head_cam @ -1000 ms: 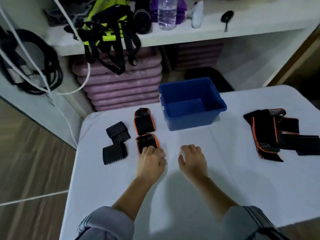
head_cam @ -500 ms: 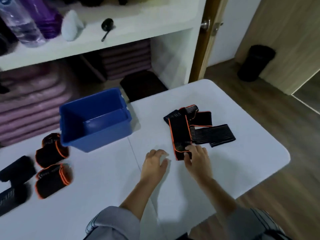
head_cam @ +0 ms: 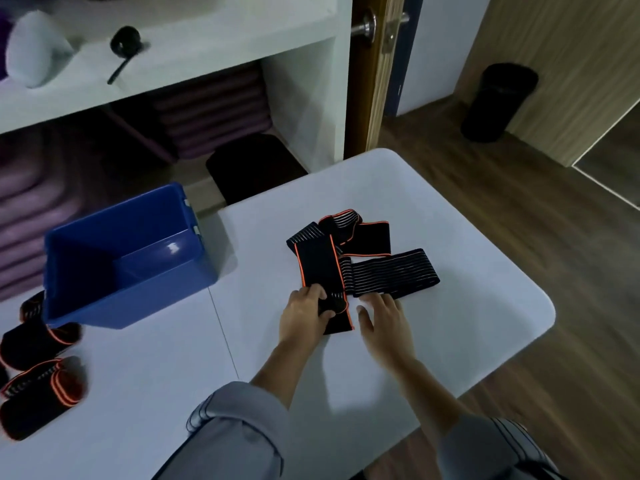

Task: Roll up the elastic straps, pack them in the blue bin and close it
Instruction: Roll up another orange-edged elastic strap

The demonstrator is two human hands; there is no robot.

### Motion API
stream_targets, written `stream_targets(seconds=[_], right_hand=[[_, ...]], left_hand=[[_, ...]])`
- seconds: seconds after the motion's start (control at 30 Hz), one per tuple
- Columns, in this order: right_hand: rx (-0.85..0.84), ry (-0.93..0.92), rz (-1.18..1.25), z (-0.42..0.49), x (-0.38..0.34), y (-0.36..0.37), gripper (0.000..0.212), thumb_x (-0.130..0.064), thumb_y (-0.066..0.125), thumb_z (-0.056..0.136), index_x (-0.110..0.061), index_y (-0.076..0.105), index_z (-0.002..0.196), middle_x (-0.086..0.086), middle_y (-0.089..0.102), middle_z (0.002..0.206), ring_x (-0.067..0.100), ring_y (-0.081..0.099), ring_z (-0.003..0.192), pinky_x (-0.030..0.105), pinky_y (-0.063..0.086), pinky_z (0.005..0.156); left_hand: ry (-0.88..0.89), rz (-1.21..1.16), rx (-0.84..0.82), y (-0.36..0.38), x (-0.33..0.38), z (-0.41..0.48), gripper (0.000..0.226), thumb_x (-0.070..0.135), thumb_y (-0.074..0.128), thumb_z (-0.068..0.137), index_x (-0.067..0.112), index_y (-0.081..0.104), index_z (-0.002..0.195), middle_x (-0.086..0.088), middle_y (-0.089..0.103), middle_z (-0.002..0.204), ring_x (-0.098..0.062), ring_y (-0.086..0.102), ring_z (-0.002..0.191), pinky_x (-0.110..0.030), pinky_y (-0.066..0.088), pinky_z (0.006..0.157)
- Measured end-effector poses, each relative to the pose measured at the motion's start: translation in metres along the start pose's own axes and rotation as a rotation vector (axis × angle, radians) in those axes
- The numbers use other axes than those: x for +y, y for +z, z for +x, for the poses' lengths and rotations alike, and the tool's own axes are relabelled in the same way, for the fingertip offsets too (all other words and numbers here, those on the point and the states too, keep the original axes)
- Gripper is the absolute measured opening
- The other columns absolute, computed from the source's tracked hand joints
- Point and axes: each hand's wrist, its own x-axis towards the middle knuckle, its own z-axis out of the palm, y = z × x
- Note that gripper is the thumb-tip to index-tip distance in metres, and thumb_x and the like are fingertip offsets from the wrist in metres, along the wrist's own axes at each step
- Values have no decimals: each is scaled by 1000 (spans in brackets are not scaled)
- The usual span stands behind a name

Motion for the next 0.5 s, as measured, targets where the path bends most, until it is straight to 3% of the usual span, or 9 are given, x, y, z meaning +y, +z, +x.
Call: stream_targets(seconds=[0.1, 0.2, 0.37, 0.5], right_hand=[[32, -3, 19, 11, 3, 0, 20, -19, 53, 92, -13, 59, 110, 6, 61, 104, 25, 51, 98, 32, 42, 81], [58, 61, 119, 32, 1, 0, 21, -18, 52, 92, -13, 57, 112, 3, 60, 103, 22, 49, 97, 26, 37, 78], [76, 139, 244, 102, -8, -8, 28, -24, 52, 92, -12, 52, 118, 7, 60, 99, 26, 56, 95, 36, 45, 82], [19, 210, 253, 155, -15, -7, 45, -33, 56, 91, -11, 45, 128, 14, 55, 117, 29, 56, 106, 41, 47, 90]], left_hand=[[-51, -61, 33, 2, 2, 8, 13, 12, 64, 81, 16, 59, 92, 0, 64, 88, -20, 58, 86, -30, 47, 67], [-180, -244, 75, -8, 6, 16, 12, 14, 66, 82, 18, 62, 92, 6, 61, 76, -12, 58, 72, -20, 43, 63], [-200, -447, 113, -32, 9, 45, 15, 18, 71, 80, 23, 67, 94, 6, 59, 73, -7, 55, 67, -10, 43, 63], [-172, -514, 154, -47, 13, 70, 12, 17, 70, 81, 23, 66, 91, 5, 51, 65, -5, 47, 59, -4, 38, 56]])
